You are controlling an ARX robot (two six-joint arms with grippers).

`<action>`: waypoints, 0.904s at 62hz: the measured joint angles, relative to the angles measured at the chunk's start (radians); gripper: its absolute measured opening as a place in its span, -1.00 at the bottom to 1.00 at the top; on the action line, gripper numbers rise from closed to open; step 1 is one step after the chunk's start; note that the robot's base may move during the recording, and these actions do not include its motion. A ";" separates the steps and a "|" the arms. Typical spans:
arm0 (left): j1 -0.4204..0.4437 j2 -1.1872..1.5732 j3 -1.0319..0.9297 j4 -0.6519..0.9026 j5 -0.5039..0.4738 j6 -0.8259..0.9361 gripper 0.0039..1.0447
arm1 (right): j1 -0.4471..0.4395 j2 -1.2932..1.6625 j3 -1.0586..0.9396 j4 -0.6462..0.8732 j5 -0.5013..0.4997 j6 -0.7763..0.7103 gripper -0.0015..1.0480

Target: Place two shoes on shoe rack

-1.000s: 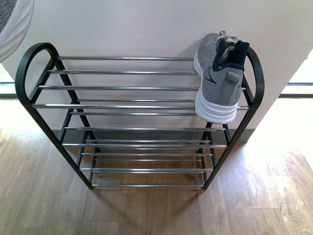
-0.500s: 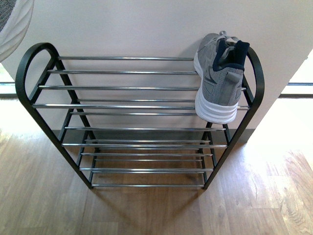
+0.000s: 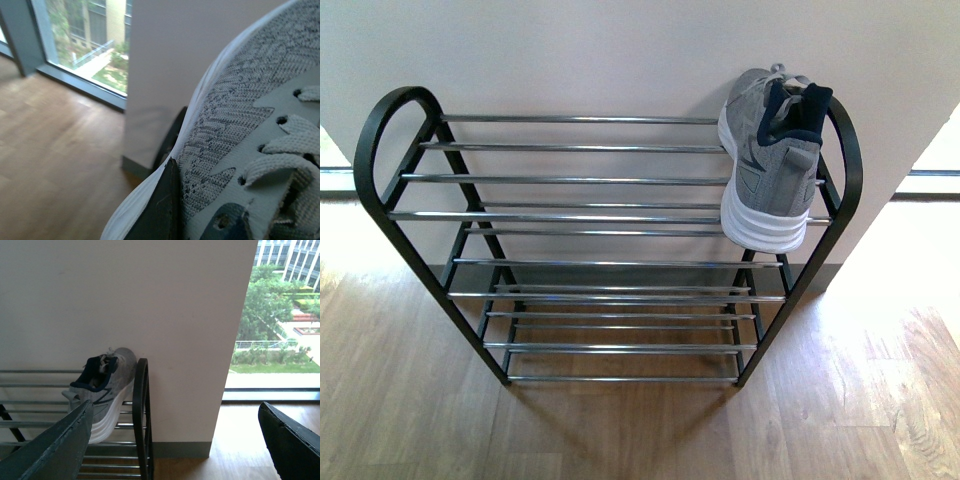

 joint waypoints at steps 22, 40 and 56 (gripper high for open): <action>-0.017 0.612 0.528 -0.139 0.343 -0.442 -0.98 | 0.000 0.000 0.000 0.000 0.000 0.000 0.82; -0.013 0.903 0.848 -0.373 0.488 -0.432 -0.98 | 0.000 0.000 0.000 0.000 0.000 0.000 0.82; 0.011 1.071 1.022 -0.472 0.589 -0.394 -0.98 | 0.000 0.000 0.000 0.000 0.000 0.000 0.82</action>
